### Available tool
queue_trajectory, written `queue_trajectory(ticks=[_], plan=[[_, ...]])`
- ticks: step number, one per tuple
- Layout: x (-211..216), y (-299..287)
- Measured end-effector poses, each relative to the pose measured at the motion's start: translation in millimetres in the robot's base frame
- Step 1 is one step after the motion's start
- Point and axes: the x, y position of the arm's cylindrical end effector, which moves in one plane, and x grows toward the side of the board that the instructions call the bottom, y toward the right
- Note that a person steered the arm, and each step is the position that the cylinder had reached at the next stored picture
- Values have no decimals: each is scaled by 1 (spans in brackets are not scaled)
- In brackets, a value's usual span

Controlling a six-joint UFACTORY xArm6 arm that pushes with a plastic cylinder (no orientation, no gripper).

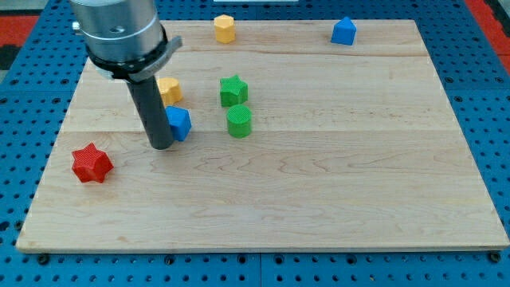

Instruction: Place the blue cube to the left of the yellow heart

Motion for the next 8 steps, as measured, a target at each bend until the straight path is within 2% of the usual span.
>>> queue_trajectory(ticks=[1,2,3,4,5,6,7,8], plan=[[-7,45],[-19,29],[-42,-26],[-50,-40],[-46,1],[-75,-26],[-76,-81],[-77,-87]])
